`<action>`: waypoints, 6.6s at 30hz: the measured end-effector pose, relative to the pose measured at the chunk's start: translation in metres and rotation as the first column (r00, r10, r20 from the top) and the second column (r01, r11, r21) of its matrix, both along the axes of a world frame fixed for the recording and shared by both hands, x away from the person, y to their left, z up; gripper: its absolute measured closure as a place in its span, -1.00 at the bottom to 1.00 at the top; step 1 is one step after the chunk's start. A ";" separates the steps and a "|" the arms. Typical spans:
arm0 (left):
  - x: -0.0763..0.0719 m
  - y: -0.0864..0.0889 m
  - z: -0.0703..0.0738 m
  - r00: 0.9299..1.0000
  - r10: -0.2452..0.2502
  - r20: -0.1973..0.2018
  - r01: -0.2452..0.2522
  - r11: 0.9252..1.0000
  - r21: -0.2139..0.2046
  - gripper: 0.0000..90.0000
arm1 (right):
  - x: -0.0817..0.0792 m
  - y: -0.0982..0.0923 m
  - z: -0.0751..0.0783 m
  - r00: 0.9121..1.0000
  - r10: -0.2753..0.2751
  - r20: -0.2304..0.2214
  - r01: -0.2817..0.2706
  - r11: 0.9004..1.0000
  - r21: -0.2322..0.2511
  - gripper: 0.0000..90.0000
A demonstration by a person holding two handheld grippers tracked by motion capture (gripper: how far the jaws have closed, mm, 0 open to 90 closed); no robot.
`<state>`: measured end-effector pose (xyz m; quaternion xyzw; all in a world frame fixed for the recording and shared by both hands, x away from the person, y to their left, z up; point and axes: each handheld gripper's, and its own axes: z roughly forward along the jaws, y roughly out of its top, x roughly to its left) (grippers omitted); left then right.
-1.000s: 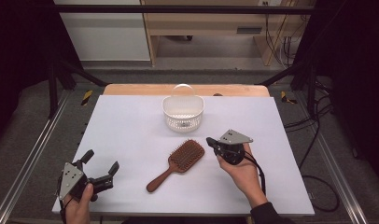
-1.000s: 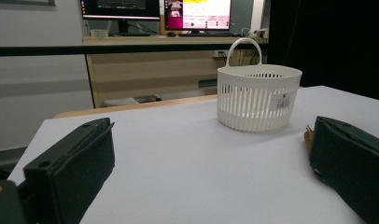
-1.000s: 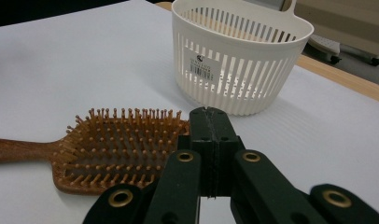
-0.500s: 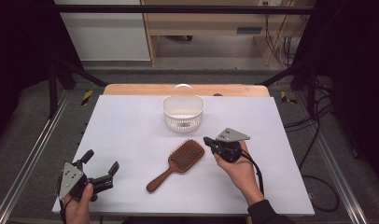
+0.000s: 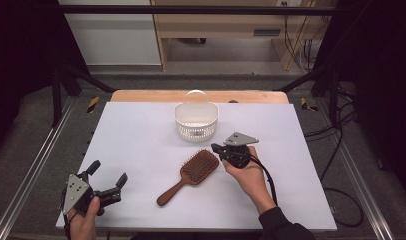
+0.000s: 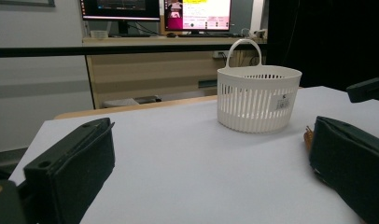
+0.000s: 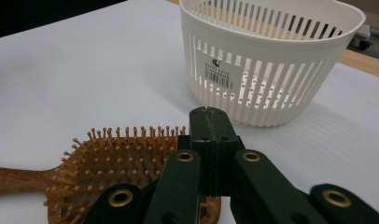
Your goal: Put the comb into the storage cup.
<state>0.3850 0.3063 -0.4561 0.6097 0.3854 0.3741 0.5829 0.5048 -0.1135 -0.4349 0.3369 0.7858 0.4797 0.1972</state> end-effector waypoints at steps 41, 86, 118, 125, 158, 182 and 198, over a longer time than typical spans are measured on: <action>0.002 -0.001 0.000 1.000 -0.007 -0.006 0.007 1.000 0.006 -0.99 | 0.003 0.003 -0.037 0.987 -0.031 -0.157 0.018 0.996 -0.083 1.00; -0.001 0.015 -0.004 0.998 0.064 -0.022 -0.064 0.998 -0.012 -0.99 | -0.062 -0.098 -0.022 0.969 -0.240 0.056 0.230 0.963 0.141 0.29; -0.006 0.013 0.003 0.999 0.052 -0.009 -0.052 0.999 -0.016 -0.99 | -0.077 -0.126 -0.024 0.945 -0.281 0.168 0.245 0.948 0.204 -0.85; -0.005 0.010 0.007 0.999 0.026 -0.021 -0.026 0.999 -0.019 -1.00 | -0.078 -0.128 -0.024 0.941 -0.286 0.179 0.245 0.944 0.220 -0.84; -0.003 -0.019 0.014 0.994 -0.052 -0.092 0.057 0.997 0.054 -0.96 | -0.079 -0.124 -0.026 0.933 -0.295 0.206 0.248 0.942 0.225 -0.81; 0.012 -0.068 0.046 0.953 -0.179 -0.245 0.238 0.942 0.236 -0.95 | -0.079 -0.124 -0.026 0.937 -0.282 0.206 0.235 0.946 0.225 -0.81; 0.021 -0.107 0.047 0.907 -0.246 -0.341 0.365 0.864 0.347 -0.92 | -0.078 -0.121 -0.025 0.940 -0.269 0.208 0.223 0.950 0.218 -0.81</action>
